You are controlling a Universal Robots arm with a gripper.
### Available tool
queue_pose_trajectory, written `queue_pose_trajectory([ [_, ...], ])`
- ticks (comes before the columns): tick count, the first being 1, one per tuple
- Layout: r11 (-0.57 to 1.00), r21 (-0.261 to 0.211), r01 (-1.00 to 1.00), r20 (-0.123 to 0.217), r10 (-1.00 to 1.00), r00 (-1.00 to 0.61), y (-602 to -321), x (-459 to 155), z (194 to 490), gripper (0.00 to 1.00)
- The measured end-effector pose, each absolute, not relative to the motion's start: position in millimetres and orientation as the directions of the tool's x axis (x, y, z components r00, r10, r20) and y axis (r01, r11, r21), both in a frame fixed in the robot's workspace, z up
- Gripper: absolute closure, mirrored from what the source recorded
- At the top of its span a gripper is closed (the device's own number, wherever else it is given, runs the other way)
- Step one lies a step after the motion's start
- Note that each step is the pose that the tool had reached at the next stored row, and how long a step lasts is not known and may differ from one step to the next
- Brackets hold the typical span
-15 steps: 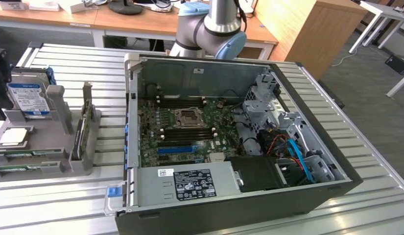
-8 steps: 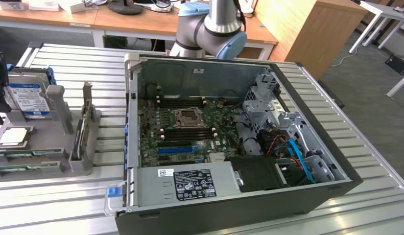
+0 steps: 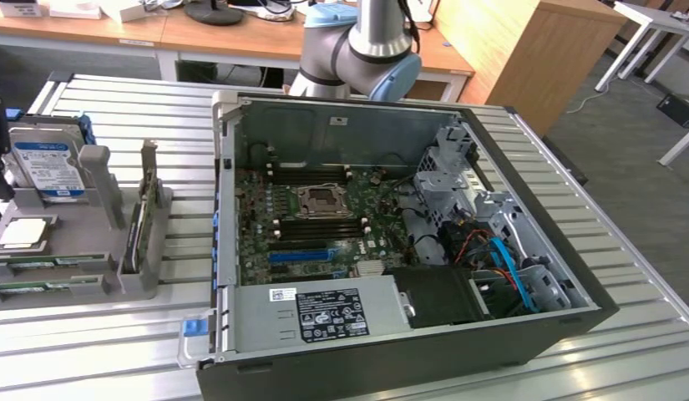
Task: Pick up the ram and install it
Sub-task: 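Pick up the ram and move it above insertion slot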
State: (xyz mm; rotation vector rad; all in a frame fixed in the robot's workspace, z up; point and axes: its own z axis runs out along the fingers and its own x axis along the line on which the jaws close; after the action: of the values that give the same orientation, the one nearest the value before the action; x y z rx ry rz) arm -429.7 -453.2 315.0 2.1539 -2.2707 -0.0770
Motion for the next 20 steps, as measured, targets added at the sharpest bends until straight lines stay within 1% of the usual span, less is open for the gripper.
queue_pose_trajectory([
  [6, 0.052, 0.043, -0.998, -0.027, -0.998, -0.053, -454, -430, 315, 0.64],
  [20, 0.052, 0.043, -0.998, -0.027, -0.998, -0.053, -454, -430, 297, 0.64],
])
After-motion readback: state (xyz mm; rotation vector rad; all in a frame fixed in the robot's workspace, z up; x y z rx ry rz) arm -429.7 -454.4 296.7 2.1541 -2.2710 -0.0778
